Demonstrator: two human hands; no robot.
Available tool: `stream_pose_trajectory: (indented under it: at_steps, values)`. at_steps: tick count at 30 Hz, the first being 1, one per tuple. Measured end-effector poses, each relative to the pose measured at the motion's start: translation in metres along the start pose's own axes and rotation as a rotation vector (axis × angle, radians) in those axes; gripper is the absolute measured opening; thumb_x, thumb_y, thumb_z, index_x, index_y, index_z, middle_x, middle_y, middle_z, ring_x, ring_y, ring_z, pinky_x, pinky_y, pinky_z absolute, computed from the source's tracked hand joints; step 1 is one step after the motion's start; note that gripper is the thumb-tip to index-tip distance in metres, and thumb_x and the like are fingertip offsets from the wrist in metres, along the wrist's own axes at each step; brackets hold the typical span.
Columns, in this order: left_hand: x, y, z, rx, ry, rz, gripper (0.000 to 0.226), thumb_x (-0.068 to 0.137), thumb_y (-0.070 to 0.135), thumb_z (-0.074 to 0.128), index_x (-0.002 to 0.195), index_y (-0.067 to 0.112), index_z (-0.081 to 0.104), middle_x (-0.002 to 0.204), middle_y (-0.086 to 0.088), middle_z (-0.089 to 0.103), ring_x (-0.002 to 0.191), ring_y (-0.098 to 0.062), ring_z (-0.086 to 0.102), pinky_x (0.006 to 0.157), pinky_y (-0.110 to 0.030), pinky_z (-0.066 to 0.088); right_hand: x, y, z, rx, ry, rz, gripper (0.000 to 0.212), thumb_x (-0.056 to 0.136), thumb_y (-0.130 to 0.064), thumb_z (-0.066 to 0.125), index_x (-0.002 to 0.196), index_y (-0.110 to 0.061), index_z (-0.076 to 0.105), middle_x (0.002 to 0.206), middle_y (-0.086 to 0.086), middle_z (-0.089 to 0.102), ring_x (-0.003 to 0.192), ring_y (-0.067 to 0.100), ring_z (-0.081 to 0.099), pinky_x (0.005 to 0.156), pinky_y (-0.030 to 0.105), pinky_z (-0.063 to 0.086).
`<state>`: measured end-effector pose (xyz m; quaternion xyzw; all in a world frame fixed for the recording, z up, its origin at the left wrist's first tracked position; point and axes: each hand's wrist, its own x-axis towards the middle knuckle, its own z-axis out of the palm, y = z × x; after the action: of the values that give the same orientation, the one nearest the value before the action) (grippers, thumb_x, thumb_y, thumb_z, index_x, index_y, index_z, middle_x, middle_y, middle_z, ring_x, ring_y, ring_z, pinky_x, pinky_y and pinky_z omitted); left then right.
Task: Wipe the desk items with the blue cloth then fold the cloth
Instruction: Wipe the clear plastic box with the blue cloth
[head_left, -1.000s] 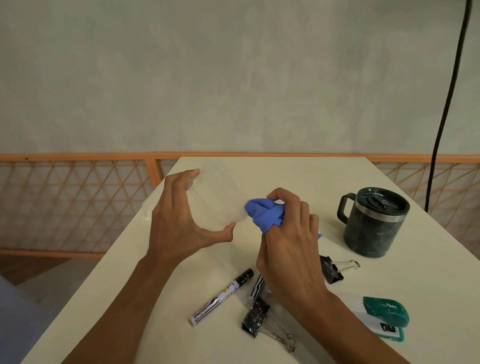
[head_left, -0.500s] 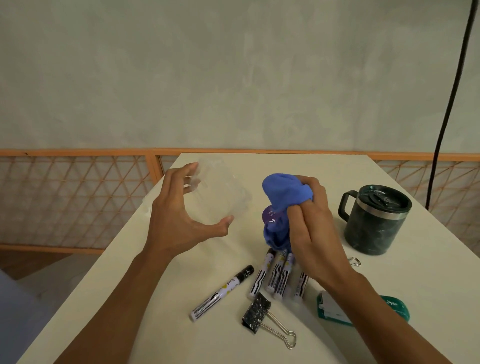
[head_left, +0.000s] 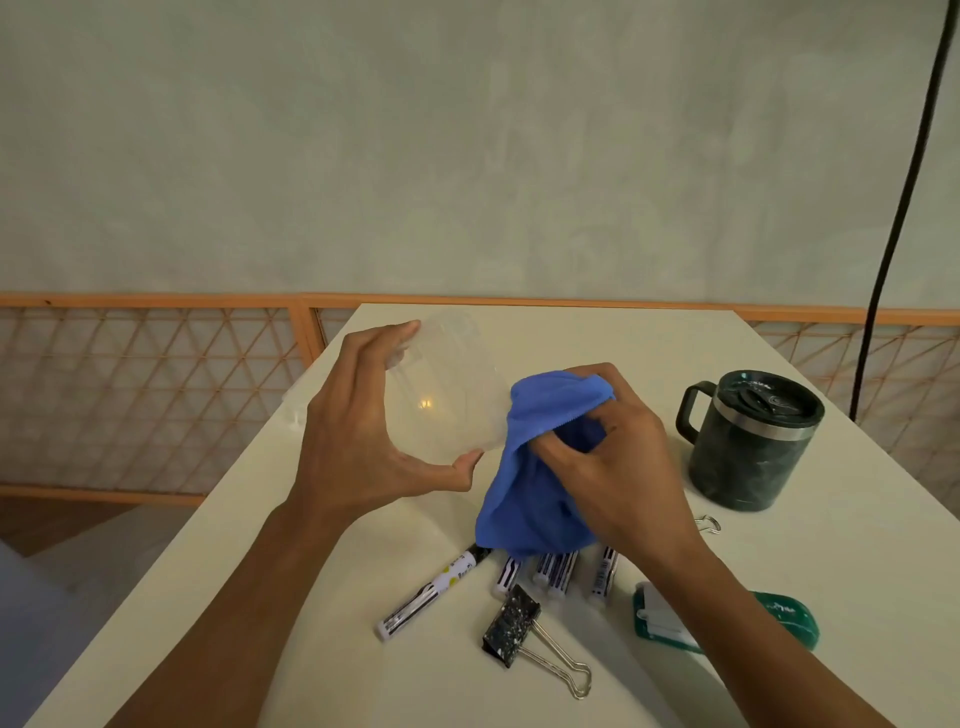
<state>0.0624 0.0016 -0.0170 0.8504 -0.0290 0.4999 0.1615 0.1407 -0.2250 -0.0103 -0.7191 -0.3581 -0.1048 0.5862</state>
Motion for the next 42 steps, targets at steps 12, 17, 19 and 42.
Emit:
stream_pose_trajectory:
  at_steps: [12,17,19,42]
  values:
    - [0.000,-0.002,0.007,0.094,-0.008,0.102,0.106,0.058,0.054,0.095,0.138,-0.006,0.061,0.133,-0.014,0.063,0.119,-0.027,0.066,0.094,-0.038,0.059,0.000,0.020,0.003,-0.266,0.006,0.007,0.018,0.083,-0.015,0.084,0.096,-0.018,0.073,0.095,-0.011,0.069,0.088,0.008,0.062,0.069,0.015,0.048]
    - [0.000,-0.002,0.007,0.070,-0.044,0.107,0.108,0.057,0.055,0.096,0.141,-0.003,0.060,0.134,-0.012,0.062,0.117,-0.025,0.066,0.094,-0.037,0.059,0.001,0.018,-0.001,-0.347,-0.047,-0.068,0.033,0.083,-0.014,0.083,0.079,-0.035,0.058,0.082,-0.029,0.055,0.086,-0.014,0.059,0.072,0.004,0.042]
    - [0.000,-0.001,0.008,0.025,-0.081,0.082,0.113,0.053,0.054,0.099,0.144,0.001,0.058,0.136,-0.008,0.059,0.117,-0.022,0.066,0.095,-0.037,0.059,0.001,0.022,-0.001,-0.386,-0.043,-0.153,0.022,0.080,-0.014,0.084,0.085,-0.026,0.066,0.086,-0.031,0.049,0.085,-0.017,0.056,0.073,0.000,0.038]
    - [0.002,-0.001,0.001,-0.115,-0.149,-0.017,0.122,0.044,0.047,0.105,0.146,0.006,0.052,0.141,-0.002,0.054,0.122,-0.018,0.064,0.101,-0.039,0.059,0.002,0.011,0.000,-0.206,-0.160,0.034,0.014,0.090,-0.018,0.076,0.096,-0.012,0.064,0.088,0.003,0.068,0.084,0.016,0.059,0.069,0.027,0.048]
